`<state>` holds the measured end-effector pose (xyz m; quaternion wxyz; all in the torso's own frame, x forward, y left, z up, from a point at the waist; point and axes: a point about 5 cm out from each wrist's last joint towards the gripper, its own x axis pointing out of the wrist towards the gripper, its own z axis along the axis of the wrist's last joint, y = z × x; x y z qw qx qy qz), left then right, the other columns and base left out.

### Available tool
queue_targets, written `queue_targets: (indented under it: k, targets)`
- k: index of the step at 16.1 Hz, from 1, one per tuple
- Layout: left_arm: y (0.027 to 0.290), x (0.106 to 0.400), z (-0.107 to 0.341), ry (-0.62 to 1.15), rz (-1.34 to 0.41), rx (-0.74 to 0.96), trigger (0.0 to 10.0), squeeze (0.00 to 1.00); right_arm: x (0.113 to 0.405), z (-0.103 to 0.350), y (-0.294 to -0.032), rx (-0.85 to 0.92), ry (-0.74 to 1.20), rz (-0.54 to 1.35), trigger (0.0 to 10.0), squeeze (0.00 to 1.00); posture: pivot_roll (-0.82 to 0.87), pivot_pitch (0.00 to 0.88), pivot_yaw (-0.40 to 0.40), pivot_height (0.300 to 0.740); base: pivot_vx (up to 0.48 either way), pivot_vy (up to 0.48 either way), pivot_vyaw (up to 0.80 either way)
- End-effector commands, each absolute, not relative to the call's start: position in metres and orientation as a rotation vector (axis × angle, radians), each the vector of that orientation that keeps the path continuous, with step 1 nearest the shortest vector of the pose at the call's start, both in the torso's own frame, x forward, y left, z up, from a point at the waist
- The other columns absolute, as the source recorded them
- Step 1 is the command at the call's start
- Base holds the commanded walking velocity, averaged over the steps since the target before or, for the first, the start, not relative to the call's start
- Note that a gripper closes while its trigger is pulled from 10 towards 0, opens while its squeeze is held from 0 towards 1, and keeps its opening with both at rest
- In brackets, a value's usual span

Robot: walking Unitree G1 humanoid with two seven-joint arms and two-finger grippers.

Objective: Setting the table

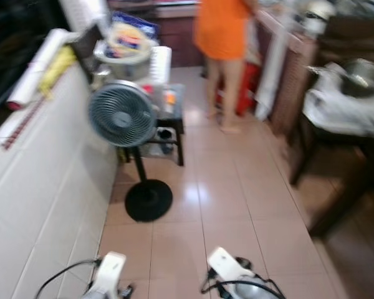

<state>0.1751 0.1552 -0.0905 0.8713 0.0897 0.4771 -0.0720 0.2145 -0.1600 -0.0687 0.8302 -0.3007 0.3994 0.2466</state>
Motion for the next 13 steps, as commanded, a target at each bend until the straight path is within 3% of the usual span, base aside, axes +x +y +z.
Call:
queue_targets:
  k: [1,13]
  targets:
    - [0.1646,0.1709,-0.0922,1.023,-0.12,0.206,10.0,0.0,0.216,-0.068,-0.1485,-0.62,0.828,0.547,10.0,0.0,-0.03,0.015,0.027,0.74,0.0,0.0,0.0]
    - [0.167,0.1694,-0.0928,1.024,-0.048,0.201,10.0,0.0,0.2156,-0.0682,-0.1482,-0.621,0.831,0.557,10.0,0.0,-0.02,0.018,0.013,0.74,0.0,0.0,0.0]
